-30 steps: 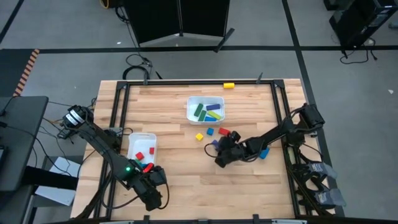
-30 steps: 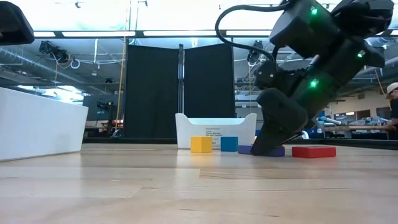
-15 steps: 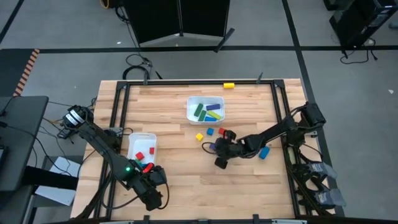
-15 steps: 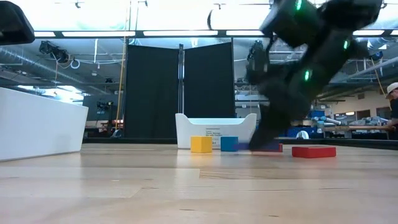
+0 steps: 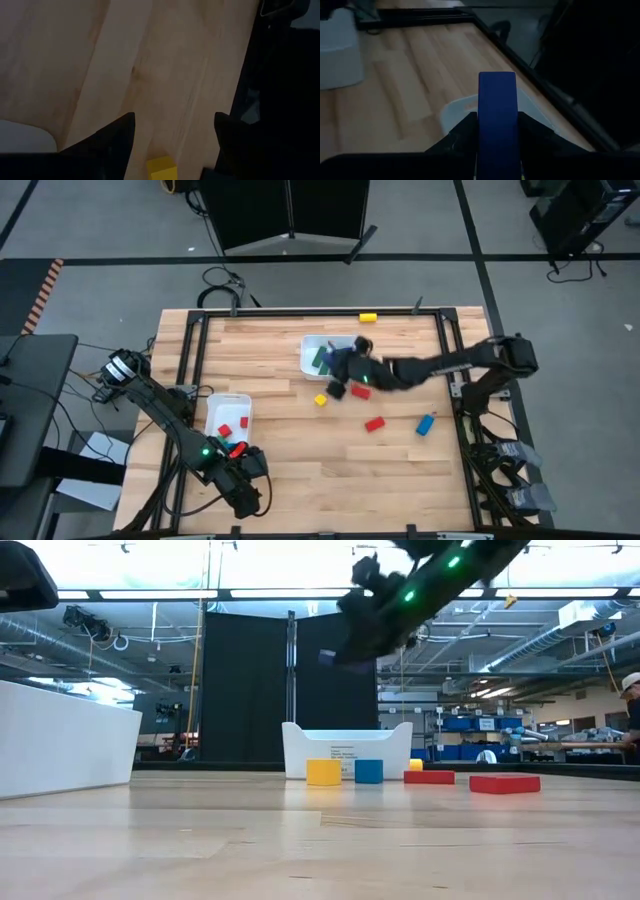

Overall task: Sort blocks by size
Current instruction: Put the rectangular violet block into the top white bin, then put the square yellow block into the bottom white bin

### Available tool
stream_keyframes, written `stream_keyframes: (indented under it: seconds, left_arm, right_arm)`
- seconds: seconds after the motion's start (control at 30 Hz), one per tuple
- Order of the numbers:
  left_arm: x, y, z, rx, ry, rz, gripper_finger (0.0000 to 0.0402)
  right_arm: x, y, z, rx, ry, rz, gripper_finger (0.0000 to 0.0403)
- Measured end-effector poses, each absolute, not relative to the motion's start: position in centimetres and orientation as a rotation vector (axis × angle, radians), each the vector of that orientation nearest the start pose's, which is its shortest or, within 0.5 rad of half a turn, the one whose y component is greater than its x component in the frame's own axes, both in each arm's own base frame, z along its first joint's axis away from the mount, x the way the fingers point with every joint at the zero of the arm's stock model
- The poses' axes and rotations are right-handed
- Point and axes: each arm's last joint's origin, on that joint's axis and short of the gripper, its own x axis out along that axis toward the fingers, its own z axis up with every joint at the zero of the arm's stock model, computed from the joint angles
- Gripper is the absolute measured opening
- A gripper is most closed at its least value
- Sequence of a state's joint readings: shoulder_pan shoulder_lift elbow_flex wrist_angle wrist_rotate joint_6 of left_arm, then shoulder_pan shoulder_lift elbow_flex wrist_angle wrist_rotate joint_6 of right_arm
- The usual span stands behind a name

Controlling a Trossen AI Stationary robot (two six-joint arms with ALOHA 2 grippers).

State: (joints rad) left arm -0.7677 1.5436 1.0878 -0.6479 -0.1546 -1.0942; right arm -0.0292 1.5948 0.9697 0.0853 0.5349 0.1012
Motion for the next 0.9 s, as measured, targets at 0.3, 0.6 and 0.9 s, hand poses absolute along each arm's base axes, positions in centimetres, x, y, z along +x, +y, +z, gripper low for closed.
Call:
stream_keyframes:
  seconds: [0.3,0.6,0.9]
  left_arm:
    - [21.4,-21.6,22.9,-0.553,1.21,0.014,0.026]
    - [19.7,-23.8,21.9,-0.687,1.369,0.031,0.0236]
    - [19.3,-25.0,19.6,-0.744,1.51,0.134,0.0236]
  right_arm:
    - [34.3,-8.7,19.1,0.069,0.598,-0.603,0.0232]
    - [35.0,-8.0,20.7,0.017,0.472,-0.526,0.0333]
    - [35.1,-7.5,20.8,0.017,0.458,-0.505,0.03]
